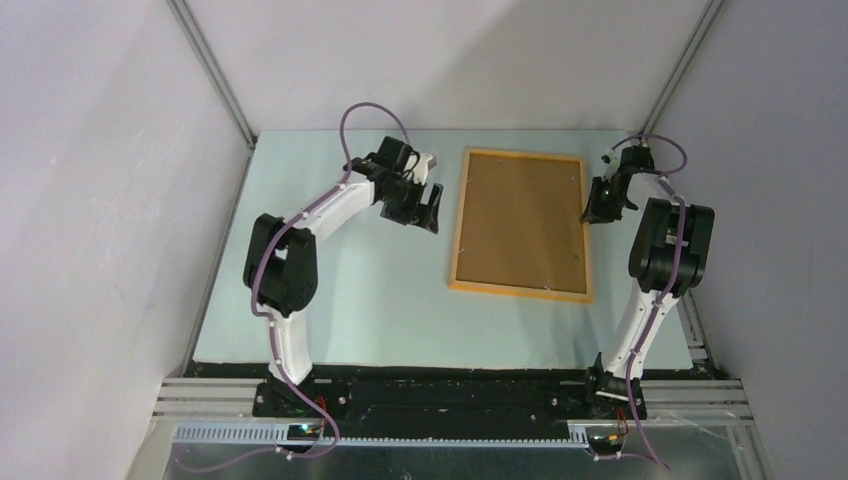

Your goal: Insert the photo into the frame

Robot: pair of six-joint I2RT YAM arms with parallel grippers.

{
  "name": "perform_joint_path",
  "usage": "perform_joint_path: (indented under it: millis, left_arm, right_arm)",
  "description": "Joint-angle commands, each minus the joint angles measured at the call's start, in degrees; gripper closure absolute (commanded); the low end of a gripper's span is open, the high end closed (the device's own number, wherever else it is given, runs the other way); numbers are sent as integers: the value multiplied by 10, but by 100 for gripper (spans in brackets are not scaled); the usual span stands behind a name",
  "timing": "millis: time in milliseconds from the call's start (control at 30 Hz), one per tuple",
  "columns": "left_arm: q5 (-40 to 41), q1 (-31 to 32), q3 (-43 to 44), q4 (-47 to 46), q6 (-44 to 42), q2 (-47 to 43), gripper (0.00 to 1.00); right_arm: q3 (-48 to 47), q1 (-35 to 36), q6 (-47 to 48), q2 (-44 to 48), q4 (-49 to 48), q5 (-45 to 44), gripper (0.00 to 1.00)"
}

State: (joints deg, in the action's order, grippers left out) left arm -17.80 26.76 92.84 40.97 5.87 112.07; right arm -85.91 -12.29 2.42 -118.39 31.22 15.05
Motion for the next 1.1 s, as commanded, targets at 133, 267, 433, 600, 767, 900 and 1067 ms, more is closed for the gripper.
perform_joint_path:
  millis: [133, 267, 433, 600, 767, 900, 1067]
  left_arm:
    - [76, -23, -59, -7, -47, -79, 1]
    - [111, -29, -85, -3, -70, -98, 0]
    - [125, -35, -95, 10, -85, -101, 0]
    - [132, -43, -83, 22, -87, -79, 0]
    - [127, -46, -53, 39, -93, -44, 0]
    - [119, -50, -39, 47, -89, -12, 0]
    - [118, -59, -30, 49, -90, 16, 5]
  right_arm:
    - [51, 37, 0, 45, -10, 20, 100]
    - [82, 63, -5, 63, -13, 34, 100]
    - [108, 106, -13, 79, -19, 47, 100]
    - [114, 148, -21, 81, -19, 63, 100]
    - [120, 185, -32, 85, -21, 78, 100]
    - [122, 203, -39, 89, -21, 95, 100]
    - [129, 211, -41, 93, -22, 110, 100]
